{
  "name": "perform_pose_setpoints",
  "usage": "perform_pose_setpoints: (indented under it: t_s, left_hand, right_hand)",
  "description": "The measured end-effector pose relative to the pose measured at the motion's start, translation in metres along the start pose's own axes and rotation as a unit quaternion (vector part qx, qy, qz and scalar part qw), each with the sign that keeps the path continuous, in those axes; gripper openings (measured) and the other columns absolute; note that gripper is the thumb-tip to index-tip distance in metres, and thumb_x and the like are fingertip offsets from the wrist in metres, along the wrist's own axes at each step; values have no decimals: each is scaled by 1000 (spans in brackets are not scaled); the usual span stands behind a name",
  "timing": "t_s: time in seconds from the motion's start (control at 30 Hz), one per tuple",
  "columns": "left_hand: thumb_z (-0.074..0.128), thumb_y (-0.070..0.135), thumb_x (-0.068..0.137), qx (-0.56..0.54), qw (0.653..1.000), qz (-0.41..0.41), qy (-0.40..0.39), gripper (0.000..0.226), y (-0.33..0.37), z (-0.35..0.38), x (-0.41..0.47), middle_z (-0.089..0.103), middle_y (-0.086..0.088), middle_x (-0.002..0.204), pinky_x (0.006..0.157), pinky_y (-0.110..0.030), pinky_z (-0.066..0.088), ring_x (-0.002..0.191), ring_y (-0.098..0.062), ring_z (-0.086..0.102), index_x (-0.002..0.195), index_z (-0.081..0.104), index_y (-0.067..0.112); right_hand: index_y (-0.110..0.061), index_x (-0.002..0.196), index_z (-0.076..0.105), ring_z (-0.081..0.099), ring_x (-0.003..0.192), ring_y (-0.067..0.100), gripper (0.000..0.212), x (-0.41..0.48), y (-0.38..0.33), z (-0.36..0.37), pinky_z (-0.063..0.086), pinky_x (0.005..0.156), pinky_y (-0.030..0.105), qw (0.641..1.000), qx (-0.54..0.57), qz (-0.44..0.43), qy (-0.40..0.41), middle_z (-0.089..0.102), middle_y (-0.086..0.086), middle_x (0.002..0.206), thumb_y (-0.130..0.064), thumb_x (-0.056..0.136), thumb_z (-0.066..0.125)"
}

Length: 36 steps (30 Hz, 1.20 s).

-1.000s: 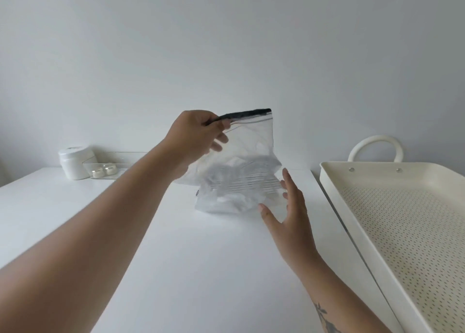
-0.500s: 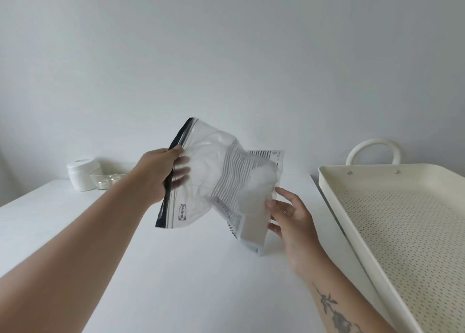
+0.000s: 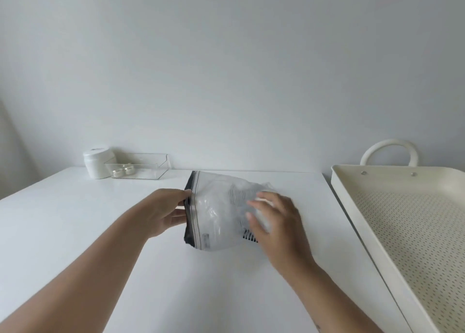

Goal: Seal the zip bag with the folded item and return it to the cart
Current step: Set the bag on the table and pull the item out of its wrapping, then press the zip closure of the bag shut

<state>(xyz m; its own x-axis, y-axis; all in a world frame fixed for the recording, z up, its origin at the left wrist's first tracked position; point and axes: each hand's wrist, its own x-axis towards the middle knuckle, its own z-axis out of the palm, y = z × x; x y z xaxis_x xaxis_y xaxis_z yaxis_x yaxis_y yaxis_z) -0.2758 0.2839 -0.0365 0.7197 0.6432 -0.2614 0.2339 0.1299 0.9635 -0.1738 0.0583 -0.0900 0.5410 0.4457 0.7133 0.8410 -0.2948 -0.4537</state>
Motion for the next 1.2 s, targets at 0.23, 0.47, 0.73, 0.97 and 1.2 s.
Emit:
perform_pose_setpoints:
  t_s: [0.23,0.47,0.73,0.97,1.2]
  left_hand:
    - [62,10,91,-41,998,24,29,19,-36,-6,1,65,-15,78,57,-28,57,61,-27,65,94,67,-8]
    - [68,16,87,-2,998,22,59,19,-56,2,-9,70,-15,92,56,-30,55,56,-21,65,97,64,1]
    - [56,10,86,359,849,360,145,56,-77,22,-16,39,7,145,98,-31,34,121,-21,41,136,43,33]
    - [55,24,87,484,802,337,92,44,-81,31,-5,53,19,136,108,-35,18,134,-17,28,128,54,38]
    - [59,29,88,492,788,351,113,14,-76,26,-4,62,19,100,93,-35,23,109,-14,41,97,67,35]
  right_hand:
    - [-46,133,50,27,131,5,70,-12,-11,14,11,113,26,965,-26,-42,-257,44,-19,141,-78,70,53]
    - [-47,116,64,39,132,15,33,-7,16,14,10,116,45,973,-165,40,-159,54,-16,135,-25,93,56]
    - [-30,106,72,51,117,18,32,-1,2,5,35,101,36,996,-41,-6,-76,64,-8,119,-37,84,50]
    - [-38,132,53,31,131,5,50,-13,6,14,20,110,26,967,-65,13,-248,43,-17,140,-50,84,59]
    - [-34,120,65,47,121,10,31,-10,20,10,32,103,26,972,-94,20,-215,57,-15,126,-31,91,57]
